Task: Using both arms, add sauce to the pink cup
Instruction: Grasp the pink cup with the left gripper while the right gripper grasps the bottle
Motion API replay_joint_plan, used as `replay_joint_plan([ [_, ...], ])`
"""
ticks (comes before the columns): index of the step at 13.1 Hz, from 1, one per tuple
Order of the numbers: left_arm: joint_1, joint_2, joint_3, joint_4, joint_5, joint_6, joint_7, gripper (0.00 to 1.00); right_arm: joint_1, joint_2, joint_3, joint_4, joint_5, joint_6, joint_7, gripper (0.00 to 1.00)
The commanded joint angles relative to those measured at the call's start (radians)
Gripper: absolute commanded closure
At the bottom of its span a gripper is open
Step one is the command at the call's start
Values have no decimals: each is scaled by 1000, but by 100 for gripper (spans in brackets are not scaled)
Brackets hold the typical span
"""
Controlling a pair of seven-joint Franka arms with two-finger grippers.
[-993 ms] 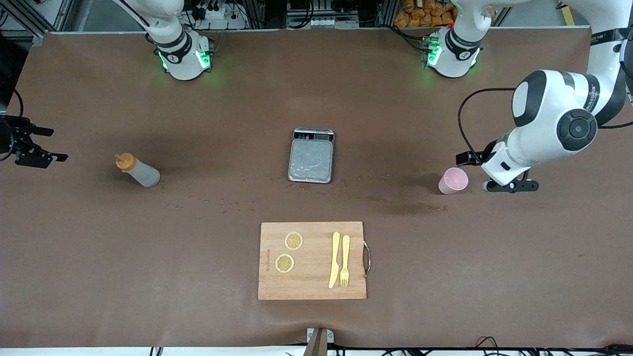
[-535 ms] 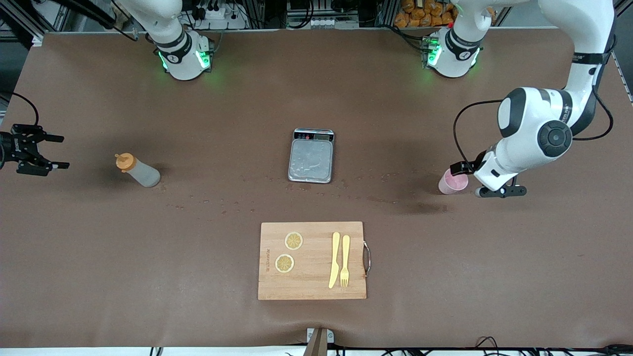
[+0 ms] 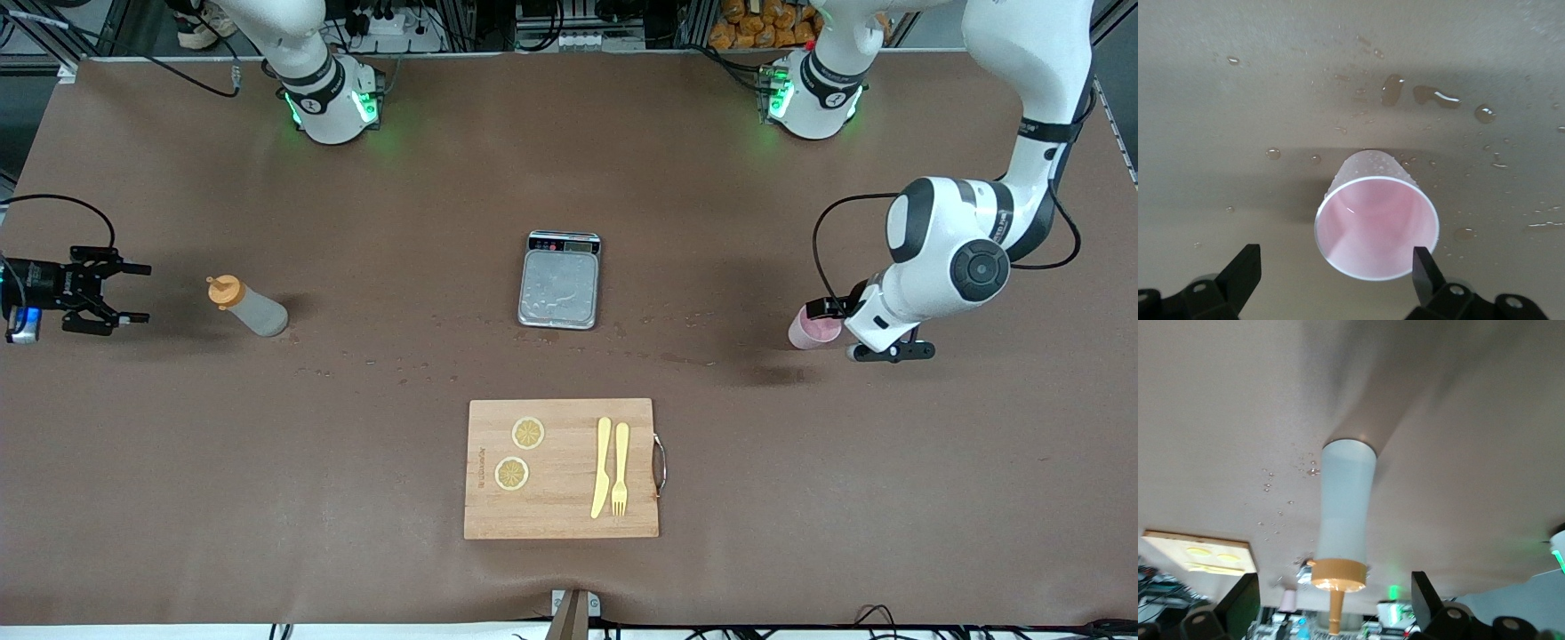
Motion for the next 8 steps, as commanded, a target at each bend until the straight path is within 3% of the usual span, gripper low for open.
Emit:
replay_joint_plan([
  [1,17,43,-6,9,20,16,35,0,-49,87,17,29,93,-17,14,0],
  [3,40,55,-6,12,26,16,77,6,-80,149,18,29,159,-18,6,0],
  [4,41,60,-6,15,26,16,87,33,-74,158,18,28,169,-17,12,0],
  [6,40,72,-6,18,26,16,89,98,-56,173,20,20,172,-17,17,0],
  [8,38,81,-8,25,26,16,89,100,-56,218,20,20,183,-17,17,0],
])
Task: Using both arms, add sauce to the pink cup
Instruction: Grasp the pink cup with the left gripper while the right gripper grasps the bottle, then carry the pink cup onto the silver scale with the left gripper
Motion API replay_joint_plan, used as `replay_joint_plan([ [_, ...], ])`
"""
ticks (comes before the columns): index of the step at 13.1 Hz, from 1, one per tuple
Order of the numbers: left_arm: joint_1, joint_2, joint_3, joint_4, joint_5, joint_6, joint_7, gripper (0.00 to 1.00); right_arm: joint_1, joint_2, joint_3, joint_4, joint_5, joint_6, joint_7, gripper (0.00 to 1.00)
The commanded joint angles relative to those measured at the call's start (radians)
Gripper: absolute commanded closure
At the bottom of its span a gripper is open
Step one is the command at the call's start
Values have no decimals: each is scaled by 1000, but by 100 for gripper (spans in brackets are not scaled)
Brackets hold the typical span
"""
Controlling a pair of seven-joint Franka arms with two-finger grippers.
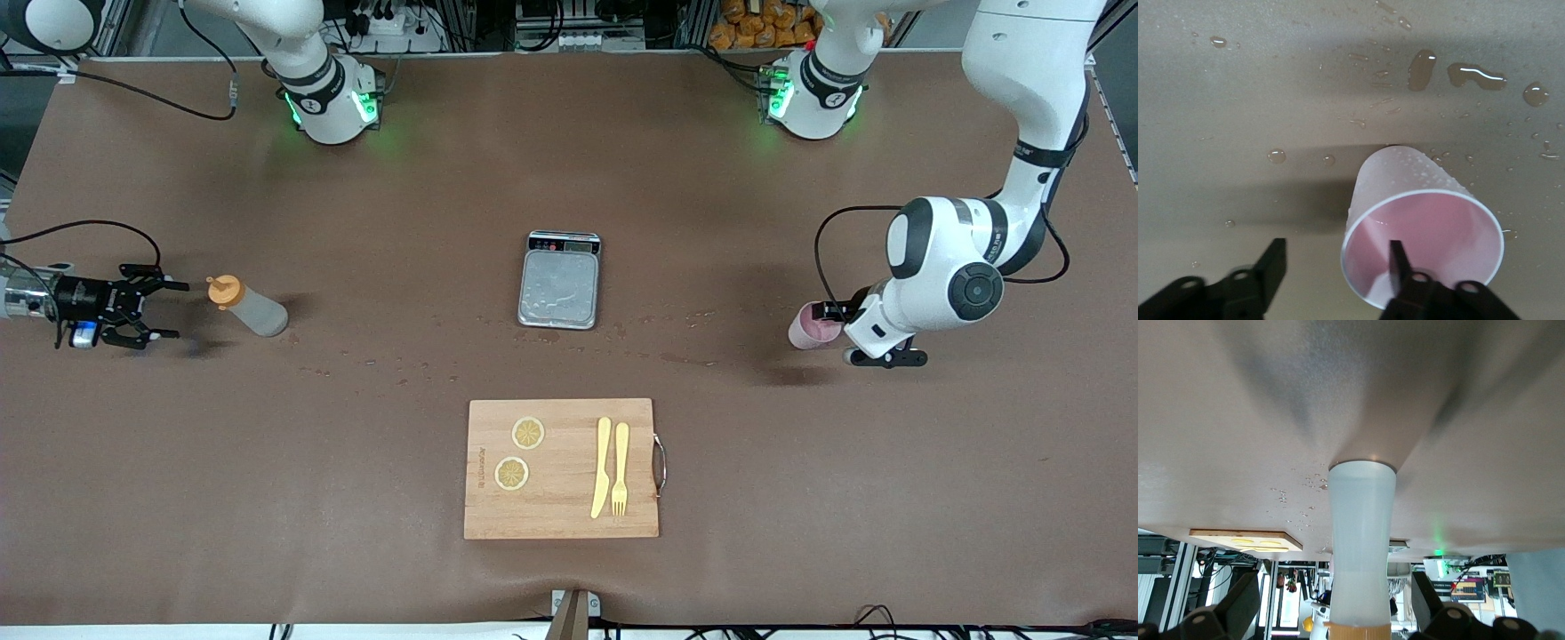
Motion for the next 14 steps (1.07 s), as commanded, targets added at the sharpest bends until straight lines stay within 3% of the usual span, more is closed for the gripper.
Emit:
replay_joint_plan([
  [1,1,23,-8,28,23,3,7,100,-2,59,8,17,29,-17,16,0],
  [6,4,7,-14,57,23,1,7,100,21,99,10,-6,29,-17,18,0],
  [10,-1,-81,-23,83,9,-34,-4,100,55,100,10,-35,31,-14,18,0],
  [14,1,-145,-136,147,-19,-167,-142,100,81,102,11,-47,31,-12,16,0],
])
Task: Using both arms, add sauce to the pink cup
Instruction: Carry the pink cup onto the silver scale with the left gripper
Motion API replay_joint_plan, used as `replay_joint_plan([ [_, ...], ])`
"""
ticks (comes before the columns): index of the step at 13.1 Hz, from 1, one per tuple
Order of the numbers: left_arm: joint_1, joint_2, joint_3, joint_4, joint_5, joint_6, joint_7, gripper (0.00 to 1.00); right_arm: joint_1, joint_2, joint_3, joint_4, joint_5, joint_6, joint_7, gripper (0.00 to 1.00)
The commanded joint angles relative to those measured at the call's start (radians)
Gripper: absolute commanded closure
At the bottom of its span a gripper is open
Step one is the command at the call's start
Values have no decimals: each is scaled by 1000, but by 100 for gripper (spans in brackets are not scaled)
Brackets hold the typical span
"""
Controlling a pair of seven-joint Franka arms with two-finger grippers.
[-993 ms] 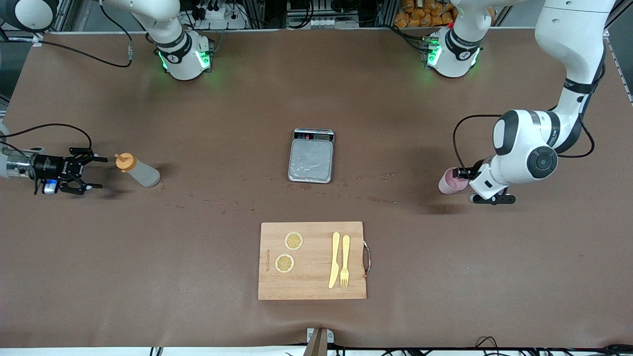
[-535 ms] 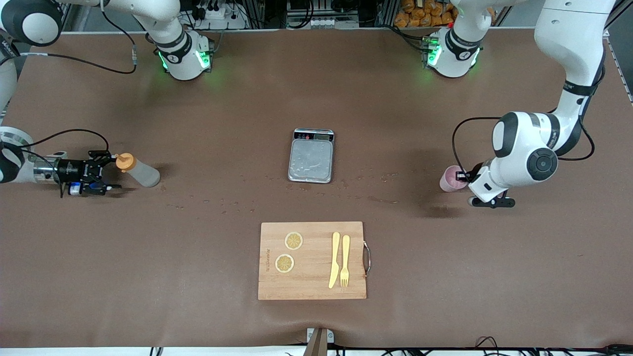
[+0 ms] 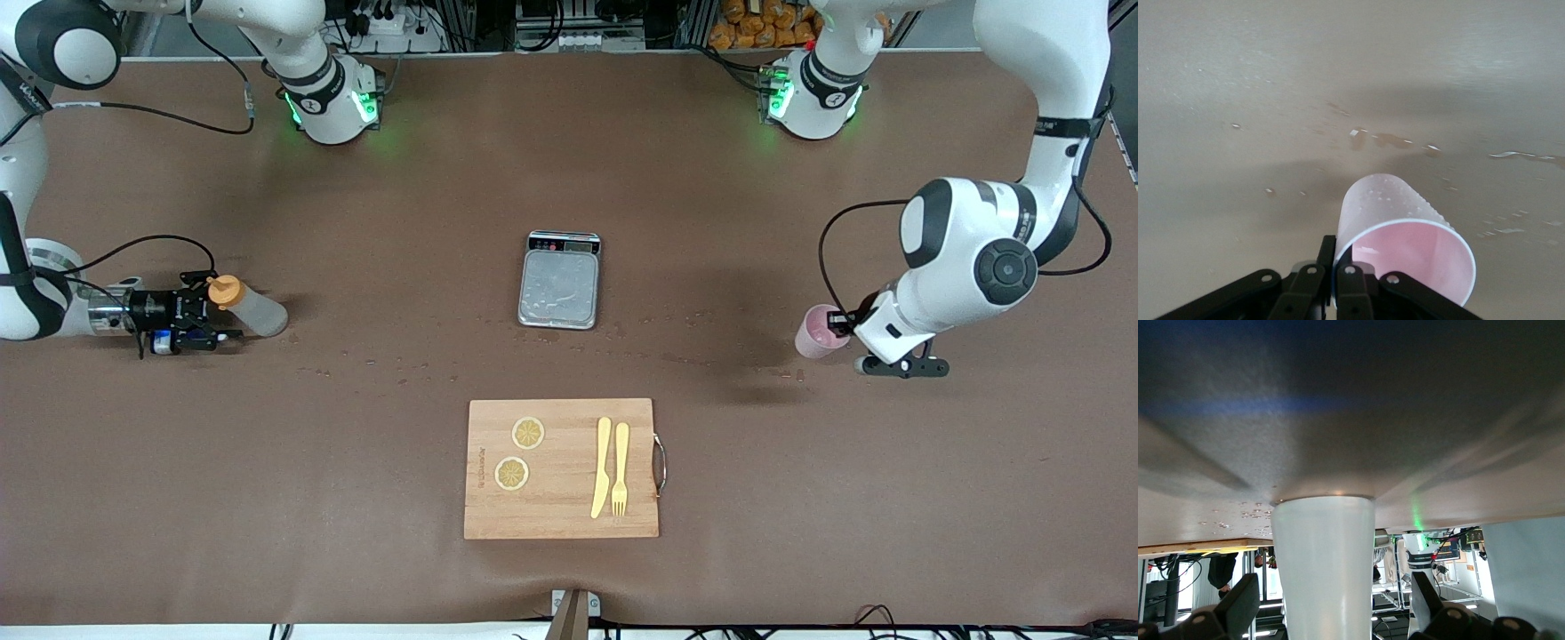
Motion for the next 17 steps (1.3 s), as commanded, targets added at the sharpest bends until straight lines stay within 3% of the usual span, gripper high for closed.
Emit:
replay_joint_plan([
  [1,3,-50,-101,45,-17,-107,-138,100,19,-3,-2,-13,24,-4,14,0],
  [4,2,-73,-237,65,-91,-114,-296,100,31,-3,-2,-22,35,-4,11,0],
  [7,-36,-27,-380,145,-91,-112,-516,100,38,-3,-2,-24,35,-7,5,1],
  [10,-221,112,-394,280,-59,-109,-720,100,36,-5,-2,-21,35,-21,3,41],
  [11,-266,152,-394,303,-33,-102,-760,100,36,-5,-2,-19,35,-25,3,45],
  [14,-367,280,-391,401,58,-48,-869,100,38,-11,-2,-15,35,-30,16,46],
  [17,-409,372,-385,449,145,-22,-952,100,44,-23,-2,0,33,-36,37,47],
])
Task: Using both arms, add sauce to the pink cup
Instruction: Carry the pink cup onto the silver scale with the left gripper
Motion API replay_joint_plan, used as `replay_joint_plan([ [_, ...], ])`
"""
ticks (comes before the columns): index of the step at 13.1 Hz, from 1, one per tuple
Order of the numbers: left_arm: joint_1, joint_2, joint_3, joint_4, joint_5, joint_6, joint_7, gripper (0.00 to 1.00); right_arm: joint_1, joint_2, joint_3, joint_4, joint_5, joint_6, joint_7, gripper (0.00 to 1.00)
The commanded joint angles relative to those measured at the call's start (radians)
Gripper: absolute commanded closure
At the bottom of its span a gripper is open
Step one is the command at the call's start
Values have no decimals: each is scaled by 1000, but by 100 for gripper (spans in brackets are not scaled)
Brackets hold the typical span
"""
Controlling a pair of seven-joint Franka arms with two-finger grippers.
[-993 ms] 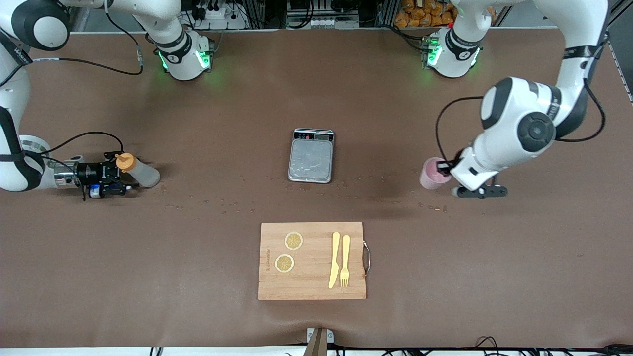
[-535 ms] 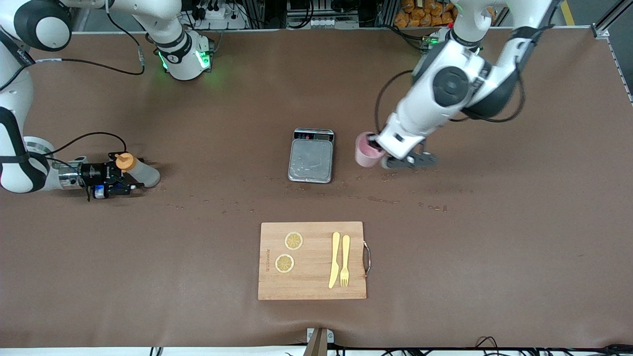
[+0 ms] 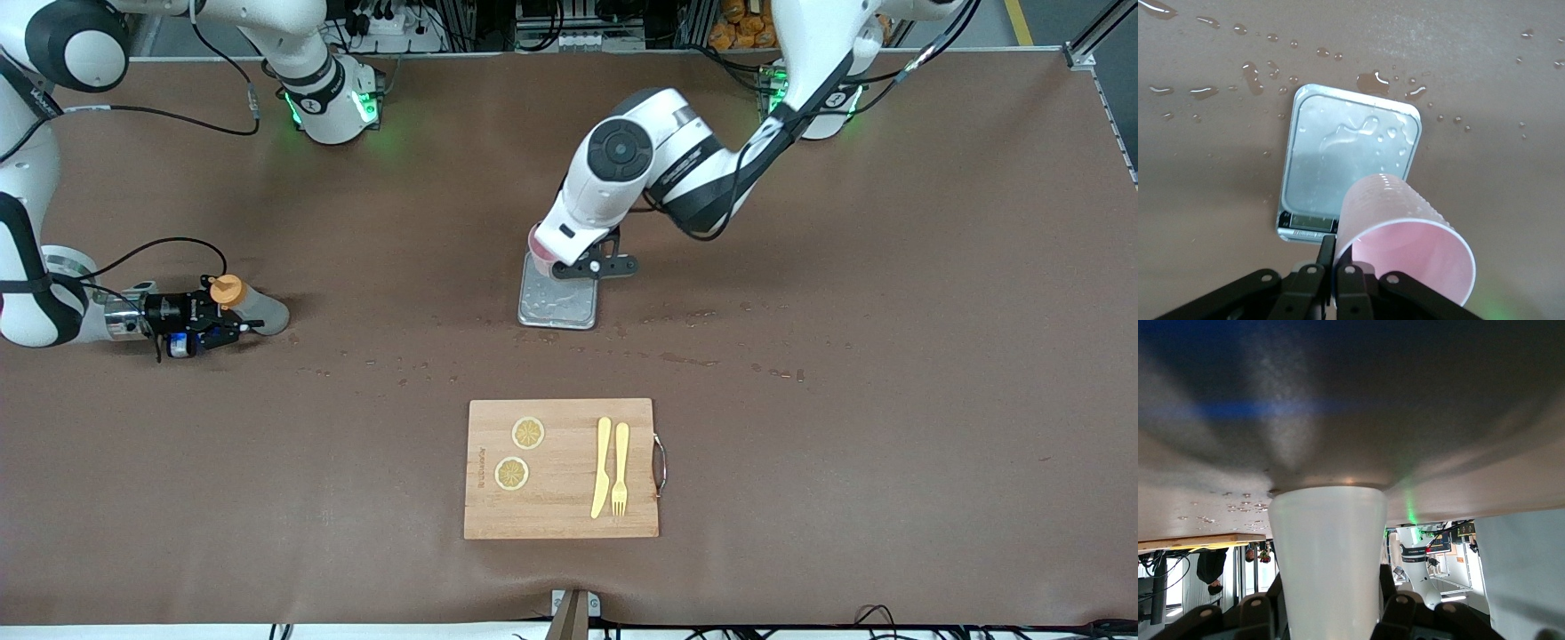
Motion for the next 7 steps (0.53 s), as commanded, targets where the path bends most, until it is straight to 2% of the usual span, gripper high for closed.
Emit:
replay_joint_plan([
  [1,-37,87,8,70,64,34,-64,100,11,-35,-3,19,13,-31,68,47],
  [7,-71,119,36,65,106,48,-98,100,68,-115,-9,36,-19,-25,143,47],
])
